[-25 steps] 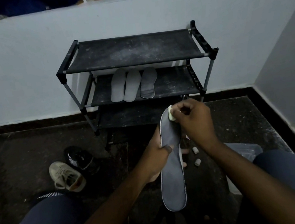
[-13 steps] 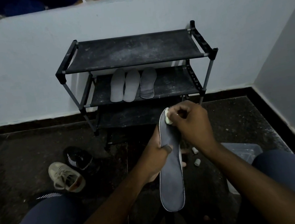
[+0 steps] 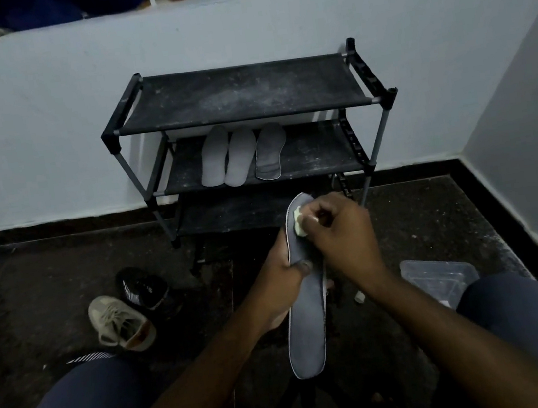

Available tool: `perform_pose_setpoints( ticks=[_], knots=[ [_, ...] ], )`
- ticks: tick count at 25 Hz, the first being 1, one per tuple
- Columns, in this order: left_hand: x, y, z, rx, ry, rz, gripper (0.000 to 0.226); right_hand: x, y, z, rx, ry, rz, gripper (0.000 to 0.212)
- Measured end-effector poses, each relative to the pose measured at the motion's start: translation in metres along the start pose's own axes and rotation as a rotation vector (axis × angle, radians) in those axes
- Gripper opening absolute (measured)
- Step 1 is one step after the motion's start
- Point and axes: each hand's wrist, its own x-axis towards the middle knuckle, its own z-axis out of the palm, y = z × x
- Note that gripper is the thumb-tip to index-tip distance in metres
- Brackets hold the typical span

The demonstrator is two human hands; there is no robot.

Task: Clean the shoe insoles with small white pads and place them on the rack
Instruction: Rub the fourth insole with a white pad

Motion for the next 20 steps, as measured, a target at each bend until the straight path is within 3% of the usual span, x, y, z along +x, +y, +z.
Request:
perform_pose_setpoints(
  ticks=[4, 10, 16, 20],
  knots=[
    [-0.001, 0.002, -0.001, -0.013, 0.023, 0.047, 0.062, -0.012, -0.007, 0.013, -0.014, -0.04, -0.018, 0.012],
    [0.0, -0.002, -0.003, 0.03, 0.004, 0.008, 0.081, 0.013, 0.007, -0.006, -0.039, 0.114, 0.038, 0.014],
    [0.0, 0.002, -0.005, -0.024, 0.029, 0.065, 0.064, -0.014, -0.003, 0.011, -0.099, -0.086, -0.097, 0.012],
    [-0.001, 0.003, -0.005, 0.002, 0.03, 0.037, 0.072, 0.008, 0.006, 0.001, -0.097, 0.043, -0.036, 0.01]
  ],
)
